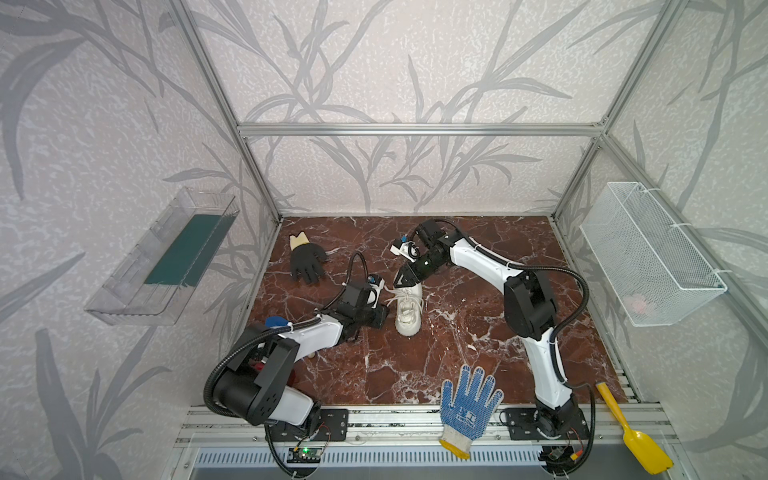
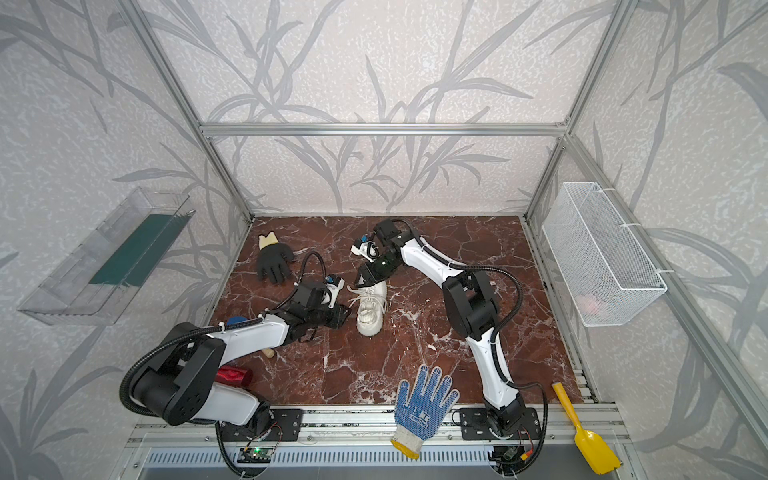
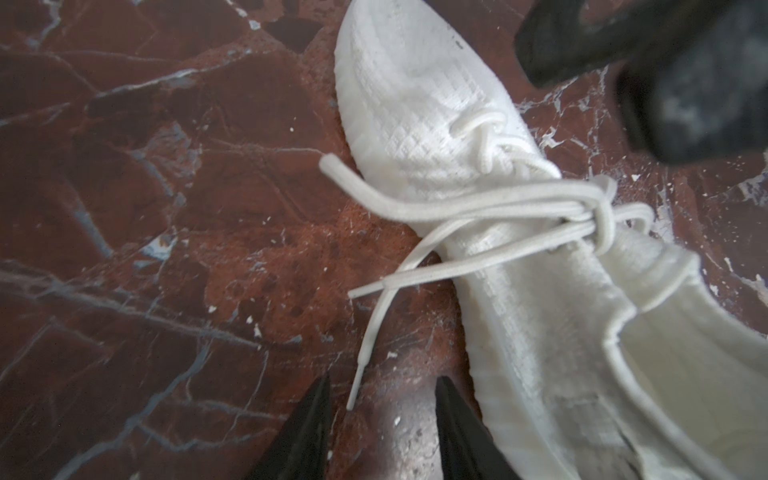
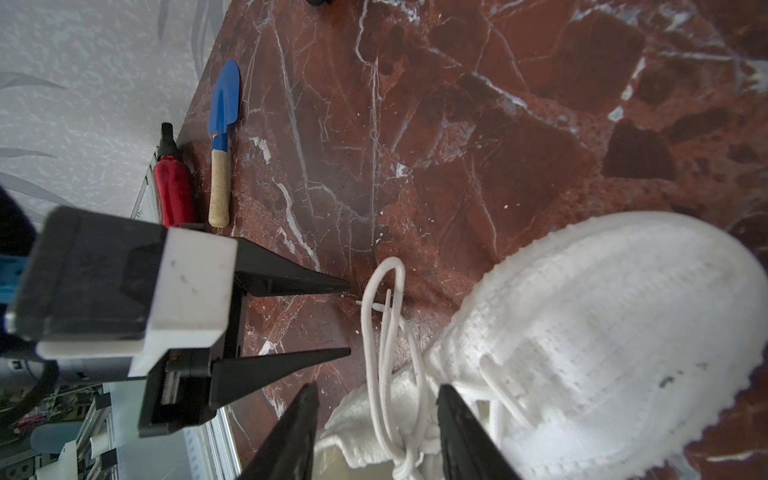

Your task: Tie the shoes

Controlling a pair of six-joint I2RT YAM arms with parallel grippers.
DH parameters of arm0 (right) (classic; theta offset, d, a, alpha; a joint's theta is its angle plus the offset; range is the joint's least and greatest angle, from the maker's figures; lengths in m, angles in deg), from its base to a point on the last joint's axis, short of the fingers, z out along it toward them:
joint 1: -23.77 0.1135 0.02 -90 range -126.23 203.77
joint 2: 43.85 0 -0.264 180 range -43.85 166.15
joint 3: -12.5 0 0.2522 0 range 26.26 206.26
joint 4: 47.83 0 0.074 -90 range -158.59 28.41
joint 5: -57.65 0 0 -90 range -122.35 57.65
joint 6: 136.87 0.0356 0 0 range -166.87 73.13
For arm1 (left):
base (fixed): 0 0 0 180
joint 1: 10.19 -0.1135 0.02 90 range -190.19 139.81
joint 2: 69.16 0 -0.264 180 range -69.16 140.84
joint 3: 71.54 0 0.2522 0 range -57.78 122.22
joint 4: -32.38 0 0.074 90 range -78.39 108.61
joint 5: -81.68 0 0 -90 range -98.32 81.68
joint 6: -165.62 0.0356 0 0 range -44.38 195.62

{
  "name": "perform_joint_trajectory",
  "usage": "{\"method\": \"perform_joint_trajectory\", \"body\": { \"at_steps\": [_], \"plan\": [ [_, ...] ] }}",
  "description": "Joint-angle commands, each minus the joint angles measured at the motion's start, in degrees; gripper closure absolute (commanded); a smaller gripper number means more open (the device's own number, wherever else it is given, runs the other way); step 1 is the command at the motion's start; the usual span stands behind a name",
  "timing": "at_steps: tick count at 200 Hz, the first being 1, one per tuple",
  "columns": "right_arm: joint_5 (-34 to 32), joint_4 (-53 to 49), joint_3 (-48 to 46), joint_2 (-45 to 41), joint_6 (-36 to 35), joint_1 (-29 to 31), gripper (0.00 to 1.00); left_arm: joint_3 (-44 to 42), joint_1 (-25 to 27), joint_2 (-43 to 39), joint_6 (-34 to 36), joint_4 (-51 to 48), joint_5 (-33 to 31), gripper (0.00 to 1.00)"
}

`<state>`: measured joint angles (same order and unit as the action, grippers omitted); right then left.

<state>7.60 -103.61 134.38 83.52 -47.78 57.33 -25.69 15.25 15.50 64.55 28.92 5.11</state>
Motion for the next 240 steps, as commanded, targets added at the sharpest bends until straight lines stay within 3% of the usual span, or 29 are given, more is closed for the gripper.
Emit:
{"method": "perform_joint_trajectory", "body": {
  "at_steps": [1, 103, 150, 175, 240],
  "plan": [
    [0.57, -1.37, 1.09, -0.96, -0.05, -0.80, 0.52, 0.71, -0.14, 2.52, 0.25, 3.80, 2.05, 0.56],
    [2.23, -0.86, -0.54, -2.34, 0.16, -2.41, 0.52, -2.50, -0.05, 8.20, 1.98, 16.01, 0.76, 0.66],
    [3.28, -0.15, -0.72, -2.00, 0.46, -2.43, 0.52, -4.31, -0.19, 8.46, 2.49, 18.17, -0.02, 0.91],
    [5.47, 0.72, -0.61, -1.32, 0.90, -2.38, 0.52, -4.93, -0.14, 7.66, 3.09, 18.76, -1.34, 0.99],
    [10.61, 2.11, 1.31, 2.56, 3.39, -2.14, 0.53, -2.62, -1.78, 6.07, 3.79, 13.71, -1.49, 1.00]
  ]
}}
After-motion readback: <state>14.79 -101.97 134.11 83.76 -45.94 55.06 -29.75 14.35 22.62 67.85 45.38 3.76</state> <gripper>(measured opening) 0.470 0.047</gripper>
